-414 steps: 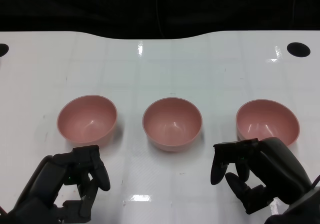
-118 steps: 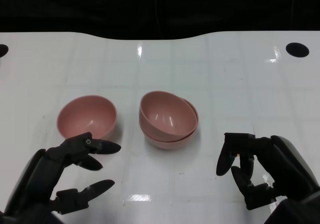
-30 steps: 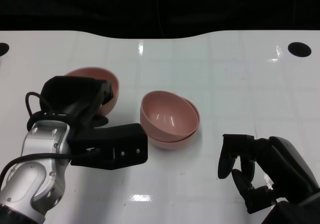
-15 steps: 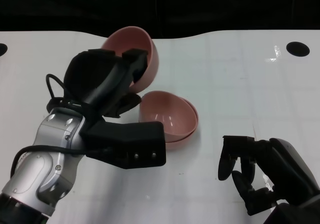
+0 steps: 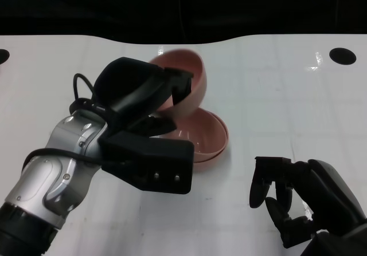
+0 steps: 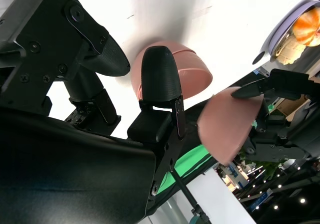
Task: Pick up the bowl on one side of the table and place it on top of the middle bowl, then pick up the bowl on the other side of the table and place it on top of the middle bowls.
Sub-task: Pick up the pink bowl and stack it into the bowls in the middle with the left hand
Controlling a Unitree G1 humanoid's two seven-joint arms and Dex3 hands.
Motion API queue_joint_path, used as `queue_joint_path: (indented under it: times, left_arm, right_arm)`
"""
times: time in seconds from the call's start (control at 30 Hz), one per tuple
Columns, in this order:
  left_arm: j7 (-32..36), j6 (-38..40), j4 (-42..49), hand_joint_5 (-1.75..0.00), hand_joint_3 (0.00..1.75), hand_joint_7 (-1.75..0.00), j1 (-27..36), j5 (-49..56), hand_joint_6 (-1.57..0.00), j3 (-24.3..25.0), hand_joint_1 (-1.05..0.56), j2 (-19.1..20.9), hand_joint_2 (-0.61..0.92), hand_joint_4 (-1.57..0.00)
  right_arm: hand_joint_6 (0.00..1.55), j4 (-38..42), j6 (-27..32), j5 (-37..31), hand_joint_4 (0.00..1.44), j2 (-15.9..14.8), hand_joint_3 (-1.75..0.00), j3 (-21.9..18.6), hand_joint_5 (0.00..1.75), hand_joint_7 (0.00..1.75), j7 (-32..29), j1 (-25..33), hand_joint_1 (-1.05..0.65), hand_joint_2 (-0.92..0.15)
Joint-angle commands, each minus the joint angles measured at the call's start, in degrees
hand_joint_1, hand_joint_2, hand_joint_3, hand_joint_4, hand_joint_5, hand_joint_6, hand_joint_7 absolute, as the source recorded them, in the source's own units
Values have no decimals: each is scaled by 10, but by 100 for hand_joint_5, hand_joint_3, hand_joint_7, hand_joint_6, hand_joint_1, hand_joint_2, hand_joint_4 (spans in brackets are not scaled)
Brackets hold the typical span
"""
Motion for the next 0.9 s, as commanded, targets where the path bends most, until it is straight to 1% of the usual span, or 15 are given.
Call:
queue_joint_path:
  times: [0.03,0.07,0.1,0.13,0.17,0.23,0.27,0.33,0.4,0.5,0.63,0.67,0.77,0.83,0.9]
  left_arm:
    - [-18,-17,15,-174,46,-129,-23,-1,-87,-7,-23,14,75,-86]
    - [-21,-19,17,-174,68,-145,-25,1,-82,-9,-22,15,65,-87]
    - [-31,-18,18,-174,80,-153,-28,2,-79,-12,-22,16,60,-87]
    - [-39,-20,19,-175,85,-149,-31,2,-78,-14,-23,19,56,-86]
    - [-45,-23,21,-175,85,-150,-34,1,-77,-16,-22,21,55,-86]
    - [-54,-29,28,-175,81,-168,-37,1,-71,-21,-21,24,56,-86]
    - [-56,-32,31,-175,81,-171,-39,3,-70,-24,-21,25,57,-87]
    - [-57,-37,38,-175,79,-174,-41,7,-69,-28,-21,26,57,-87]
    - [-52,-40,48,-175,64,-172,-44,14,-67,-36,-23,24,65,-88]
    - [-46,-43,59,-175,47,-152,-47,20,-71,-42,-25,20,74,-88]
    - [-46,-47,67,-175,40,-140,-50,21,-73,-45,-26,17,77,-88]
    - [-46,-49,71,-175,34,-125,-53,21,-77,-48,-27,15,81,-88]
    - [-49,-50,87,-172,26,-106,-63,32,-81,-60,-29,7,86,-86]
    - [-52,-48,102,-163,19,-85,-74,45,-86,-73,-32,0,91,-82]
    - [-42,-41,112,-162,18,-80,-79,67,-87,-85,-34,-4,92,-82]
  right_arm:
    - [82,-12,5,2,96,0,-166,-1,175,152,3,4,-2,-14]
    - [82,-13,7,2,96,0,-166,-1,175,152,4,4,-2,-14]
    - [82,-14,8,2,96,1,-167,0,175,152,5,4,-2,-14]
    - [82,-16,11,2,96,1,-167,1,175,152,6,5,-2,-14]
    - [82,-16,10,2,96,2,-166,1,175,153,6,5,-2,-14]
    - [82,-17,12,1,95,3,-166,3,175,152,6,5,-2,-14]
    - [82,-18,13,0,95,3,-166,4,175,152,5,6,-3,-14]
    - [82,-19,13,0,95,4,-166,4,175,152,7,7,-3,-14]
    - [82,-20,12,3,95,4,-166,4,175,153,8,8,-3,-14]
    - [82,-19,10,4,96,5,-166,4,175,153,8,9,-4,-14]
    - [82,-21,12,3,96,6,-166,4,175,154,9,8,-4,-14]
    - [82,-22,14,1,96,6,-166,4,175,154,10,8,-5,-14]
    - [82,-22,15,-1,96,6,-166,4,175,154,10,6,-5,-14]
    - [82,-20,14,-2,96,6,-166,4,175,154,10,3,-6,-13]
    - [82,-22,17,-2,96,7,-167,5,175,154,10,4,-6,-13]
